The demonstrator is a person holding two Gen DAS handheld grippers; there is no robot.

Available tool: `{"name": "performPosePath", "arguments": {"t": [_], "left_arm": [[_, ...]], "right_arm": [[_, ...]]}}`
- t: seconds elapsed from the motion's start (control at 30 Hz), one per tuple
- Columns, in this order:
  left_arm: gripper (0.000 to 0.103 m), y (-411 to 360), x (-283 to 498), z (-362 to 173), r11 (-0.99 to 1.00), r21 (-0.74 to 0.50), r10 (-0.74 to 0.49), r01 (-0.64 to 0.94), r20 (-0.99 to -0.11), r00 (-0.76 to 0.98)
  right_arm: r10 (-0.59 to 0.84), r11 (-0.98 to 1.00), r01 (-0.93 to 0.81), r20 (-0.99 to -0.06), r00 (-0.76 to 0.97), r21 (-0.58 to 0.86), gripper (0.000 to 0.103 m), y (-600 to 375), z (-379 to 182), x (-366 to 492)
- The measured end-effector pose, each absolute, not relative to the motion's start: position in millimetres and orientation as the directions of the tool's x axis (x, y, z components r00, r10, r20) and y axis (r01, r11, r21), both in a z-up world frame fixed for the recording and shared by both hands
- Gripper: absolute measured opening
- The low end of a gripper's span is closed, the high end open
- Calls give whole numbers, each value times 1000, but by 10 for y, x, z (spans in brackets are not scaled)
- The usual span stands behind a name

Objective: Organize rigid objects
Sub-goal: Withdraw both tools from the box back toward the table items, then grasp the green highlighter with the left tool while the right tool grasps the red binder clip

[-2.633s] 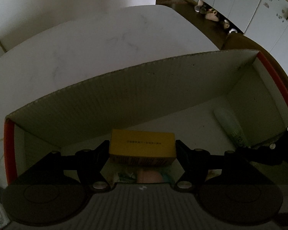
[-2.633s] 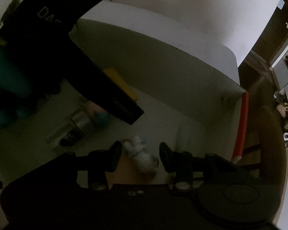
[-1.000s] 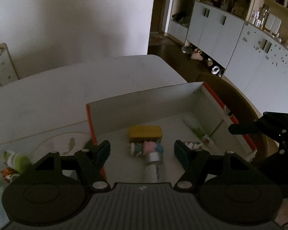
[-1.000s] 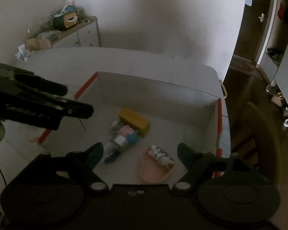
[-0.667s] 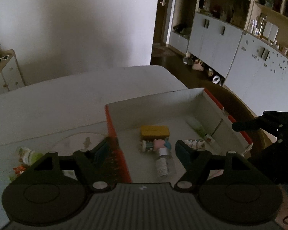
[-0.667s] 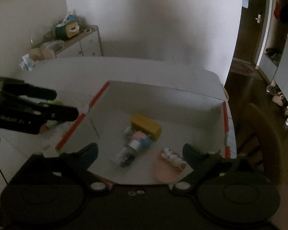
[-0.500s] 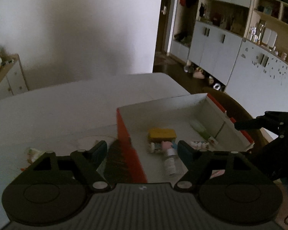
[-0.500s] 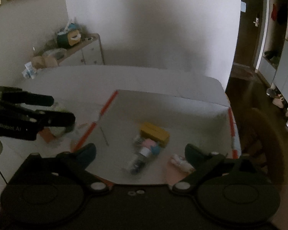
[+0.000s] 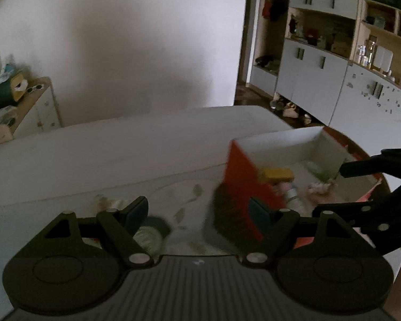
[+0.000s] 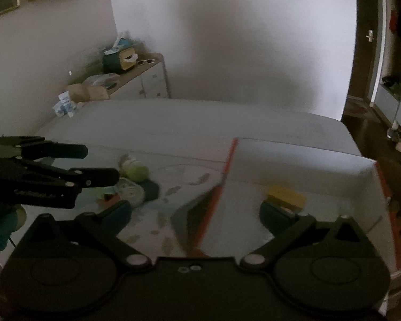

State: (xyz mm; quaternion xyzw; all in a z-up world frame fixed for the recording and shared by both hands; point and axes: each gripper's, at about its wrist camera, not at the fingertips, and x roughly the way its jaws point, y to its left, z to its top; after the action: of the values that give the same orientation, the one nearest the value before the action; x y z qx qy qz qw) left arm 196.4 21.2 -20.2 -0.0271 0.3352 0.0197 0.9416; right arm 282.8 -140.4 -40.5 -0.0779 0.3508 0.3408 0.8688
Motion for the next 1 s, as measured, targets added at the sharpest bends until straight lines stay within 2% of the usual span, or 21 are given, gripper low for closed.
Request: {"name": "performPosePath", "arguments": {"t": [0.6, 1.0], "left_arm": [[82, 1494, 1665, -833, 993, 2, 83, -115, -701, 708], [82, 1852, 1794, -1295, 993, 0, 75, -115, -755, 652]], "right_arm": [[515, 733, -672, -731, 448, 104, 102, -421, -718, 2640], [490, 676, -733, -790, 369, 78, 99, 116, -988, 2607]]}}
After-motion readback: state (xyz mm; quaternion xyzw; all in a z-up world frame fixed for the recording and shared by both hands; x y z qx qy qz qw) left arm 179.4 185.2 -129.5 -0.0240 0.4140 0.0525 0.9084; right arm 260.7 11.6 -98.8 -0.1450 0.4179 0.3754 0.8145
